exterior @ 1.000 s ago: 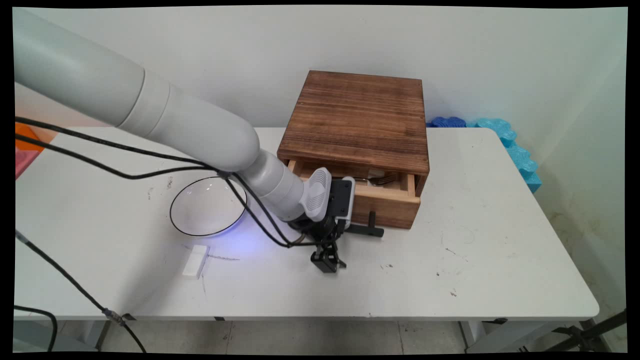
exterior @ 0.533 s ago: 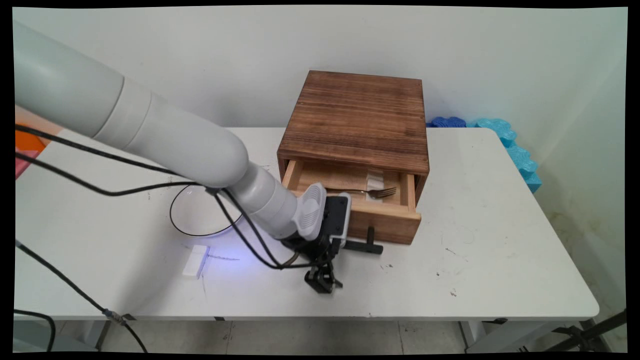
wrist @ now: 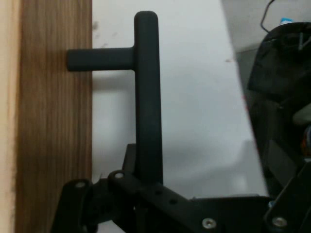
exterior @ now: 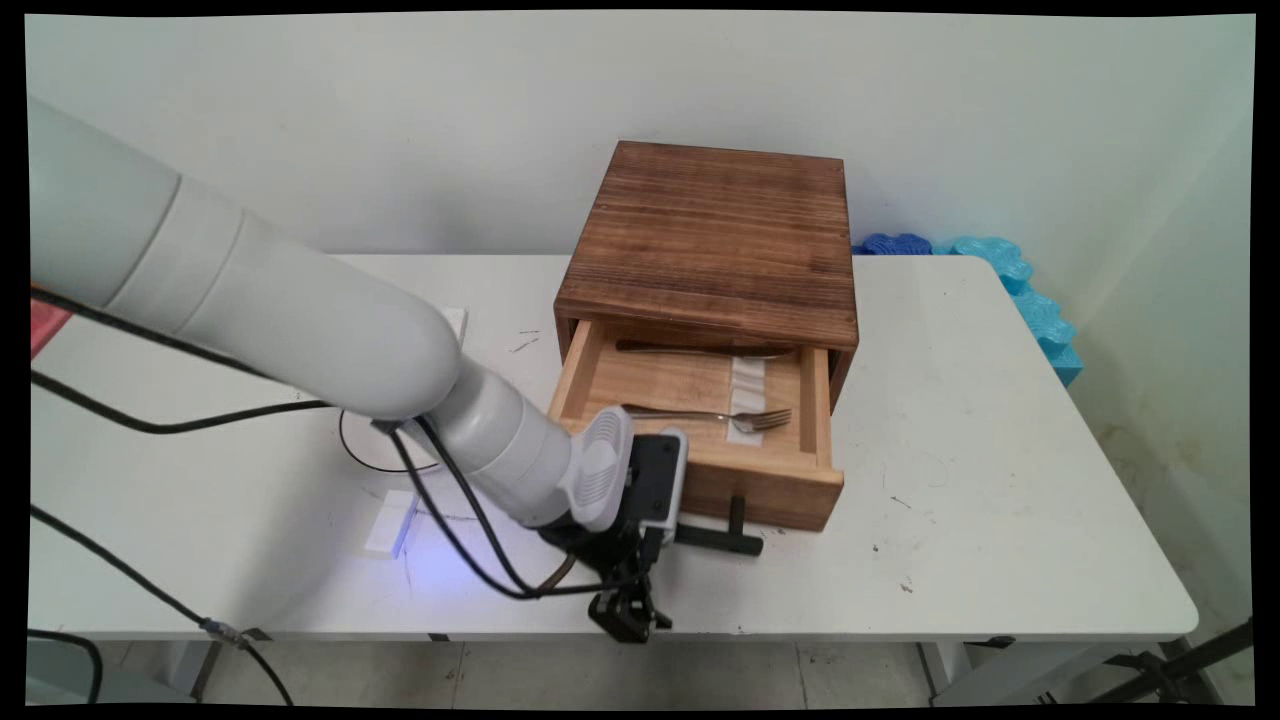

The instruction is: Open the drawer

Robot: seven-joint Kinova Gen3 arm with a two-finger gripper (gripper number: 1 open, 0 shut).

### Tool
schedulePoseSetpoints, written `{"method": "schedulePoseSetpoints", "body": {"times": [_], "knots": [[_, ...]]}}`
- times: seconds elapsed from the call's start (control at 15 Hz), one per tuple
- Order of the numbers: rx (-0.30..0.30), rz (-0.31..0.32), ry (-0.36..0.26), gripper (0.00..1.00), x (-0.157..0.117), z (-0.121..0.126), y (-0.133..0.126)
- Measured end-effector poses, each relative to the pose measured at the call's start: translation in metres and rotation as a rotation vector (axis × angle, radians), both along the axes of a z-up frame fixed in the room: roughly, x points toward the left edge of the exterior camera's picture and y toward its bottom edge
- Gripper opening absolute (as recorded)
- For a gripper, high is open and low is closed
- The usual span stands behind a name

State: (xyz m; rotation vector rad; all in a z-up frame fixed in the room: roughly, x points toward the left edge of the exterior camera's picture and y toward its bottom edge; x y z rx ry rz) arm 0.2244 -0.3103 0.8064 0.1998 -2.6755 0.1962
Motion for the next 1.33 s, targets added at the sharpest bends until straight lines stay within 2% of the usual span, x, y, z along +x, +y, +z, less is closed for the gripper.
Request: {"method": "schedulePoseSetpoints", "body": {"times": [0.8,1.33], "knots": [[0.054,-0.016,0.015,1.0,0.001,0.009,0.06],[0.065,-0.035,0.023,1.0,0.003,0.015,0.084]]}}
